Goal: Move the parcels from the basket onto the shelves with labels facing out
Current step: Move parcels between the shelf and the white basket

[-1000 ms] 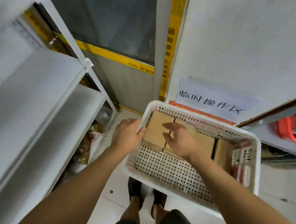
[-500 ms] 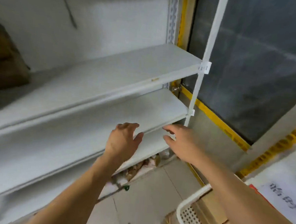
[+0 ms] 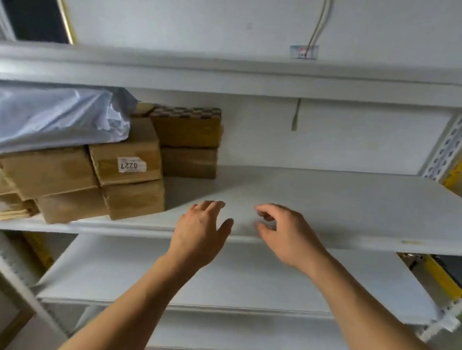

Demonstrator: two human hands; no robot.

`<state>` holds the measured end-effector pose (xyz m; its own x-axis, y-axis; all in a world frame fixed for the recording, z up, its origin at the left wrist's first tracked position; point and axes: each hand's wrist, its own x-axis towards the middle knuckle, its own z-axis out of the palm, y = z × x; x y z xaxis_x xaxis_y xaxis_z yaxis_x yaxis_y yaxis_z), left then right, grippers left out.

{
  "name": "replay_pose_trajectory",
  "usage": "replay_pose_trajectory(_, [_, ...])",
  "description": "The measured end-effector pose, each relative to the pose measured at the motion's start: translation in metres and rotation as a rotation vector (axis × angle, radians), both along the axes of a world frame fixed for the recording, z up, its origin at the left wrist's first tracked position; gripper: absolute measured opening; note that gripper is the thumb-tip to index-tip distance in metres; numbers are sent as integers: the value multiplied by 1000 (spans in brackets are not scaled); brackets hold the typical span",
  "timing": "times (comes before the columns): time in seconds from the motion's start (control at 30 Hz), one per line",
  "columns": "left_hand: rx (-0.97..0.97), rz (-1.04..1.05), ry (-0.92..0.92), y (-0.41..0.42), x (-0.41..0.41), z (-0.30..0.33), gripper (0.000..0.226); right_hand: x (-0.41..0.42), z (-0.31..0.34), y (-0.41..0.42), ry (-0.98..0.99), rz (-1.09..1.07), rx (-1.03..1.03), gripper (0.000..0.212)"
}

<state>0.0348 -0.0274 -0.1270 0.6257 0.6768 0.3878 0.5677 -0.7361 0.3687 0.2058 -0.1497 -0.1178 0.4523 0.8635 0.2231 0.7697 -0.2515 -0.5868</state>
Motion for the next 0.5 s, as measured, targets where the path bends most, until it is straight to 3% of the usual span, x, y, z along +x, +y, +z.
replay_pose_trajectory(0.3, [71, 353, -157, 61, -85, 14, 47, -59, 39, 123, 34, 332, 64, 50])
replay_pose_trajectory(0.5, [67, 698, -311, 83, -141, 40, 51, -97, 66, 180, 141, 505, 189, 63])
